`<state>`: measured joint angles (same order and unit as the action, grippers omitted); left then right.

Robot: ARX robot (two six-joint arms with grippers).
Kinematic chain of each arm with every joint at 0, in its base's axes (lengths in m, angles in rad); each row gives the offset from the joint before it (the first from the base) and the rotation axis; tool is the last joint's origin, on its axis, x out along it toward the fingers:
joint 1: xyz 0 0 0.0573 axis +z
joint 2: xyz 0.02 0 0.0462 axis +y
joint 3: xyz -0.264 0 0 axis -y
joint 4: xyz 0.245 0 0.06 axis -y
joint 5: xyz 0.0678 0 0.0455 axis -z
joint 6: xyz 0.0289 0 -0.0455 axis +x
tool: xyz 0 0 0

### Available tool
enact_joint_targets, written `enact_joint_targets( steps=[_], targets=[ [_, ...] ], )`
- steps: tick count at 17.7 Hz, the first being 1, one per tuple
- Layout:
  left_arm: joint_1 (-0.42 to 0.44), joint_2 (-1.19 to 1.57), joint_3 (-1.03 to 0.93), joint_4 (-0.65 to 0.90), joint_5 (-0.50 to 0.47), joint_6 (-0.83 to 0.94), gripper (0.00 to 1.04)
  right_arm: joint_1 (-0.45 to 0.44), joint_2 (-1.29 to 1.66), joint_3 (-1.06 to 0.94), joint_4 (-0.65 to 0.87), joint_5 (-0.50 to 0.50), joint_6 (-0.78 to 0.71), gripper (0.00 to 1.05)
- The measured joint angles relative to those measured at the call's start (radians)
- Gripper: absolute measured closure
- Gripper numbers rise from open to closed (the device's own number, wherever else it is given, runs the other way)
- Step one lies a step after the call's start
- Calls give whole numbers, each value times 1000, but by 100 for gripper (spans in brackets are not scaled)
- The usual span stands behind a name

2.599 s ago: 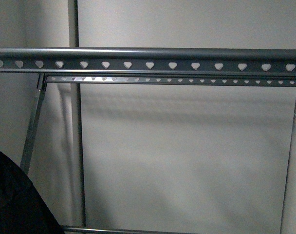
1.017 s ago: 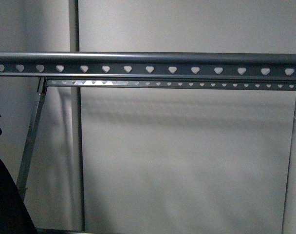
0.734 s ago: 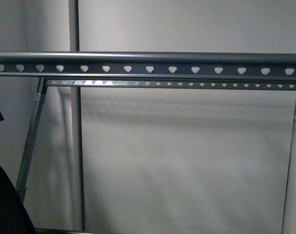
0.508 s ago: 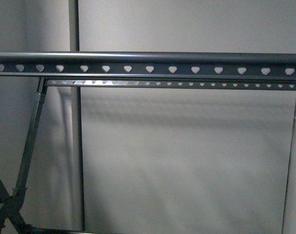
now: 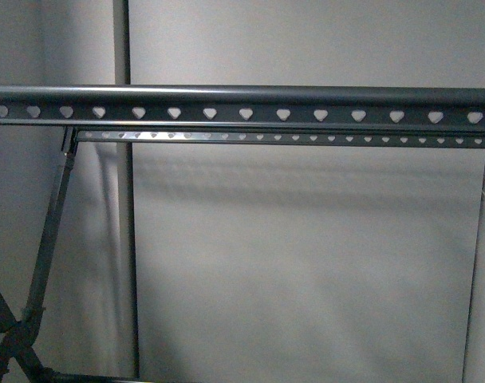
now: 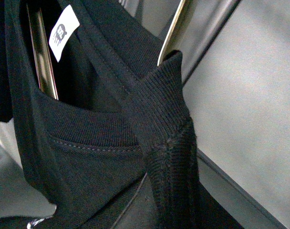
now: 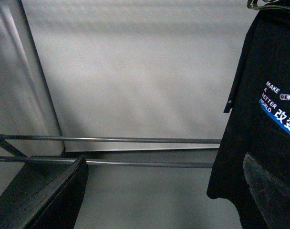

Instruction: Hang clothes on hanger

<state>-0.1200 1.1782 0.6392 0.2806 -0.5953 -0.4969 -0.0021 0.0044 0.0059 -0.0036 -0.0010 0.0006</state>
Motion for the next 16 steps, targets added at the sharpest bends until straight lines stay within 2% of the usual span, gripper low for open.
enact_joint_targets(
  steps=[1, 2, 4, 5, 6, 8, 10, 12, 13, 14, 15, 16],
  targets=[
    [-36, -80, -45, -32, 50, 18, 101, 0, 0, 0, 0, 0, 0, 7],
    [-85, -192, -106, -103, 139, 56, 101, 0, 0, 0, 0, 0, 0, 7],
    [-124, -309, -150, -185, 276, 110, 101, 0, 0, 0, 0, 0, 0, 7],
    [-134, -353, -143, -252, 449, 175, 101, 0, 0, 0, 0, 0, 0, 7],
    [-135, -355, -142, -250, 537, 227, 101, 0, 0, 0, 0, 0, 0, 7],
    [-116, -296, -77, -311, 899, 450, 101, 0, 0, 0, 0, -1, 0, 7],
    [-62, -182, 48, -420, 1249, 746, 101, 0, 0, 0, 0, 0, 0, 7],
    [-11, -37, 219, -590, 1496, 1062, 101, 0, 0, 0, 0, 0, 0, 7],
    [18, 58, 341, -761, 1616, 1251, 101, 0, 0, 0, 0, 0, 0, 7],
    [33, 135, 438, -899, 1657, 1407, 101, 0, 0, 0, 0, 0, 0, 7],
    [40, 202, 518, -1000, 1656, 1537, 101, 0, 0, 0, 0, 0, 0, 7],
    [38, 264, 573, -945, 1624, 1598, 101, 0, 0, 0, 0, 0, 0, 7]
  ],
)
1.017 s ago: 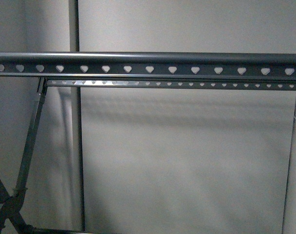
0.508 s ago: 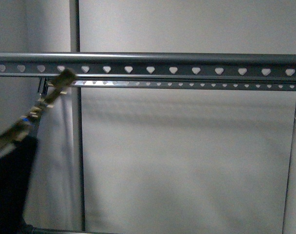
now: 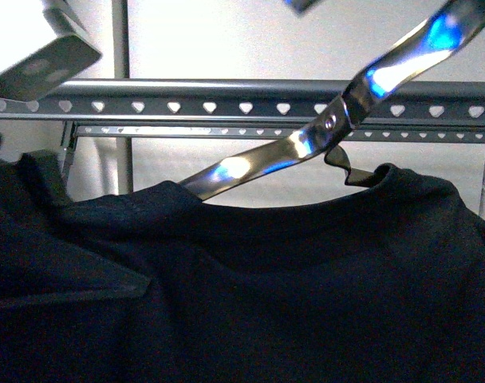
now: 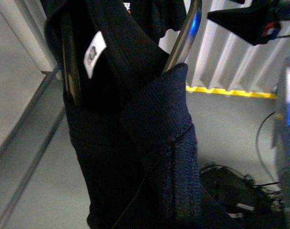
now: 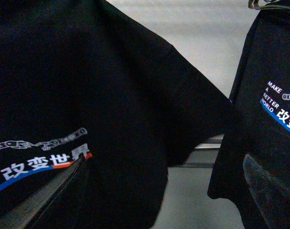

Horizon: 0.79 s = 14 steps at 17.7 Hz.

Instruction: Hang clothes on hanger

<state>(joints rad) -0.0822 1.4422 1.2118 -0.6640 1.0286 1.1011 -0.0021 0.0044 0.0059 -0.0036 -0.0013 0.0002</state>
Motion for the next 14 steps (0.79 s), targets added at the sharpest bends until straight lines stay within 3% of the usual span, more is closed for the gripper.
enact_joint_targets(
  steps=[2, 7, 8, 10, 11, 12, 14],
  targets=[
    [-11, 25, 6, 190, -40, 0, 101, 0, 0, 0, 0, 0, 0, 7],
    [-12, 25, 6, 195, -43, 0, 101, 0, 0, 0, 0, 0, 0, 7],
    [-12, 25, 6, 195, -43, 0, 101, -24, 14, 0, 23, -80, 18, 7],
    [-12, 25, 6, 195, -43, 0, 101, -182, 159, 28, 192, -404, 18, 7],
    [-14, 25, 6, 195, -42, 0, 101, -288, 336, 99, 348, -596, -51, 7],
    [-14, 25, 6, 195, -42, 0, 101, -311, 473, 179, 411, -693, -151, 7],
    [-12, 25, 6, 195, -42, 0, 101, -282, 746, 368, 427, -747, -426, 7]
  ],
)
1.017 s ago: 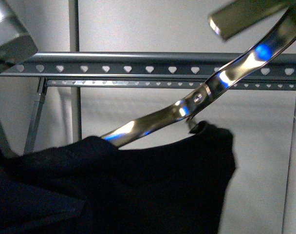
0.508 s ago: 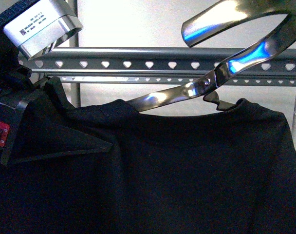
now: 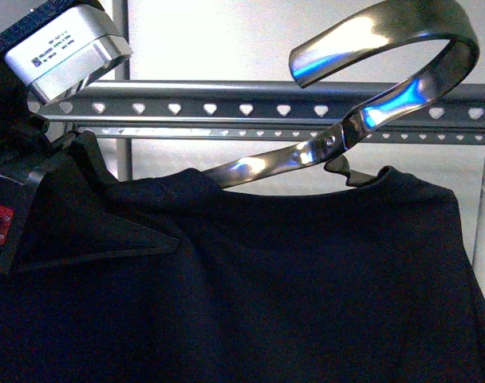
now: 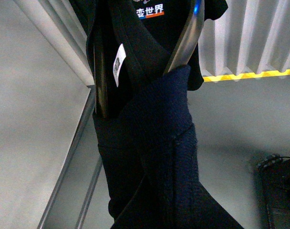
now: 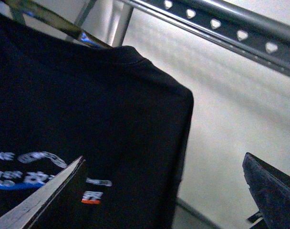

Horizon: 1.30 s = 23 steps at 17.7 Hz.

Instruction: Hang clothes on hanger

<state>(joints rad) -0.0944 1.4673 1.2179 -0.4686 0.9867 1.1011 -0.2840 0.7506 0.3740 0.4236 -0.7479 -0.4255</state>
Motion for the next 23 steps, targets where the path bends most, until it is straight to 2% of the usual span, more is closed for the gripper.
enact_joint_targets(
  steps=[2, 3, 7, 13, 14, 18, 23],
  targets=[
    [0, 0, 0, 0, 0, 0, 101, 114, 380, 320, -230, 69, -618, 7],
    [0, 0, 0, 0, 0, 0, 101, 175, 504, 453, -268, 140, -872, 7],
    [0, 0, 0, 0, 0, 0, 101, 241, 605, 627, -316, 201, -939, 7],
    [0, 0, 0, 0, 0, 0, 101, 322, 685, 763, -370, 256, -888, 7],
    [0, 0, 0, 0, 0, 0, 101, 341, 698, 775, -367, 269, -867, 12],
    [1, 0, 0, 0, -3, 0, 101, 398, 757, 786, -348, 315, -829, 42],
    [2, 0, 0, 0, -22, -2, 101, 389, 824, 747, -221, 311, -756, 88]
  ],
)
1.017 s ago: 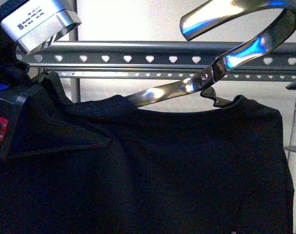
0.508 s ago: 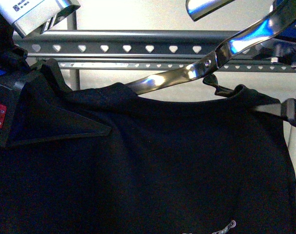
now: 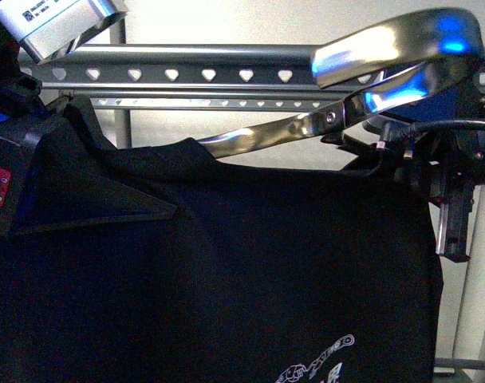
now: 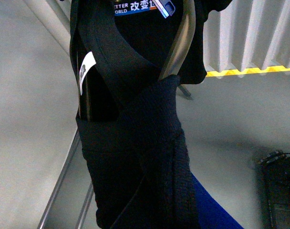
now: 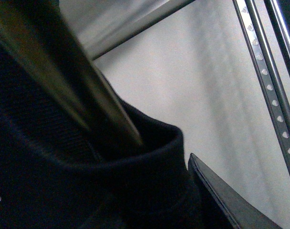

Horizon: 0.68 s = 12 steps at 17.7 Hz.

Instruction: Hang clothes on hanger

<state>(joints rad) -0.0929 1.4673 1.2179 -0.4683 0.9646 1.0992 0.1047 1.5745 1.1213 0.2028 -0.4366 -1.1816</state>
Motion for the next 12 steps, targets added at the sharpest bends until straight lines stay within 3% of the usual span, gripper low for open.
enact_joint_targets(
  steps=[1, 2, 6, 11, 12],
  targets=[
    [0, 0, 0, 0, 0, -1, 99, -9, -3, -15, 10, -10, -8, 94],
    [0, 0, 2, 2, 24, 0, 88, -20, -7, -32, 16, -12, -14, 98],
    [0, -2, 14, 4, 35, 0, 52, -114, -68, -112, 11, -65, 32, 100],
    [-2, -2, 14, 4, 38, 0, 5, -310, -186, -192, -329, -160, 67, 101],
    [-2, -2, 14, 4, 38, 0, 7, -354, -207, -217, -440, -174, 55, 101]
  ],
)
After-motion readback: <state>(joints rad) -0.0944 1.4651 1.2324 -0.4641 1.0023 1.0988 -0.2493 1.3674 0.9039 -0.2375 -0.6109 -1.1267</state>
